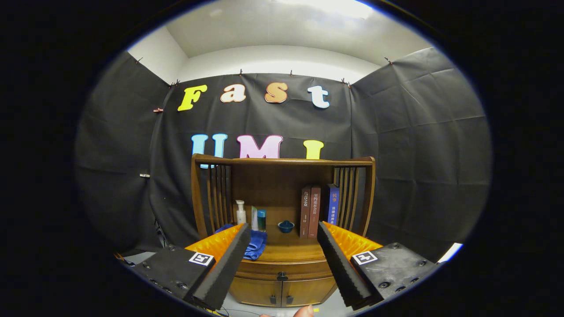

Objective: Pull open the drawer, take out the items inside it, and place them on the countertop above the cabinet.

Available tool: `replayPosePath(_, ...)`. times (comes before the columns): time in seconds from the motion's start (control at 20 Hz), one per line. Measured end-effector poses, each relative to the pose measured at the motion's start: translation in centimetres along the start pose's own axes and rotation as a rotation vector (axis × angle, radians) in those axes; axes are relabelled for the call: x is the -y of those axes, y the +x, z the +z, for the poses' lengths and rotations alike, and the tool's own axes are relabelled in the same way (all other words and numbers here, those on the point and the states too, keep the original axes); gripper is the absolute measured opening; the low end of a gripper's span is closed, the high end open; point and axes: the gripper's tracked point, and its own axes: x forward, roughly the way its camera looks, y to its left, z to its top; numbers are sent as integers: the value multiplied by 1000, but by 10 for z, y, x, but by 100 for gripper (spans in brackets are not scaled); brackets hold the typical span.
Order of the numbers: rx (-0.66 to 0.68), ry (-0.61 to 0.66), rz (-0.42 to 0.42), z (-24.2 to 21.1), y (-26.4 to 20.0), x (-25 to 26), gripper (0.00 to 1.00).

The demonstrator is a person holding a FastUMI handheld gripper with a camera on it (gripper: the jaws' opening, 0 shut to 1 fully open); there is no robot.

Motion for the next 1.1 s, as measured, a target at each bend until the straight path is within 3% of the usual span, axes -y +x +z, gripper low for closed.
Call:
replayPosePath(0.3, 30, 3, 9, -20, 17, -2, 98)
replayPosePath(0.5, 25, 28, 32, -66, 39, -5, 98)
replayPosePath(0.85, -89, 9, 15, -211, 84, 12, 98)
replayPosePath(1.1, -153, 0, 44, -288, 120, -1, 98)
